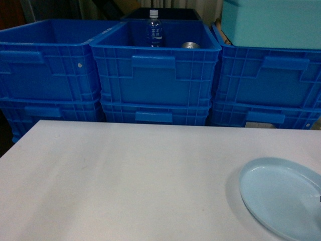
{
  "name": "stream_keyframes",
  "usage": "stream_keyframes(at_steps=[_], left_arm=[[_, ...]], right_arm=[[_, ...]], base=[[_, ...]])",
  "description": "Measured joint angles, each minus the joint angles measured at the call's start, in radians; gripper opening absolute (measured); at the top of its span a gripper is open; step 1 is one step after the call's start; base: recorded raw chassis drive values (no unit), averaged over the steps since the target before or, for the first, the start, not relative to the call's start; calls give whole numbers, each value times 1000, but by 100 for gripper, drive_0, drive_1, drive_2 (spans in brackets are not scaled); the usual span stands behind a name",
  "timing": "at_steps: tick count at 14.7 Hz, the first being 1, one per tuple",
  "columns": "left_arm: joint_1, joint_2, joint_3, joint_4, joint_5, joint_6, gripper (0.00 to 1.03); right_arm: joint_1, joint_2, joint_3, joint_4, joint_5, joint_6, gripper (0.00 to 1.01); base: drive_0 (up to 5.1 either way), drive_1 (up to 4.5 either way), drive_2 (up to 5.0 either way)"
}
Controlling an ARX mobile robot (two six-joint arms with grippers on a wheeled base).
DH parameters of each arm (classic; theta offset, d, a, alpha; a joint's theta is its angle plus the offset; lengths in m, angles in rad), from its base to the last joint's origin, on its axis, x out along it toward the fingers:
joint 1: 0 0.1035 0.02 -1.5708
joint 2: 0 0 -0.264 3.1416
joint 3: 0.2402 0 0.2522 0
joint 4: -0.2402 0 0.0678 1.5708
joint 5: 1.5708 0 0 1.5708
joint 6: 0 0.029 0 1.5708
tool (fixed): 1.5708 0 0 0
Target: Place blue tray on left shelf second layer neatly
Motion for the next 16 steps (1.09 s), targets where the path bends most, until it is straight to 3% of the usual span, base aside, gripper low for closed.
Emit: stream_keyframes(at_steps=[7,12,14,15,16], left_arm=[[0,0,0,0,0,0,98],[0,0,0,0,0,0,98],[0,0,0,0,0,0,98],[0,0,0,0,0,0,98],[0,0,0,0,0,0,98]], right_arm=[[5,-240,-89,48,-46,-90,2],[-6,-523,-178,-3,-122,-96,2],[-21,-573,-198,-9,-130,-95,2],[-80,-723,-263,-40,-194,-93,2],[-143,-896,-318,-140,-288,-89,2]], base=[[0,0,0],[0,0,0],[0,0,0],[0,0,0],[0,0,0]])
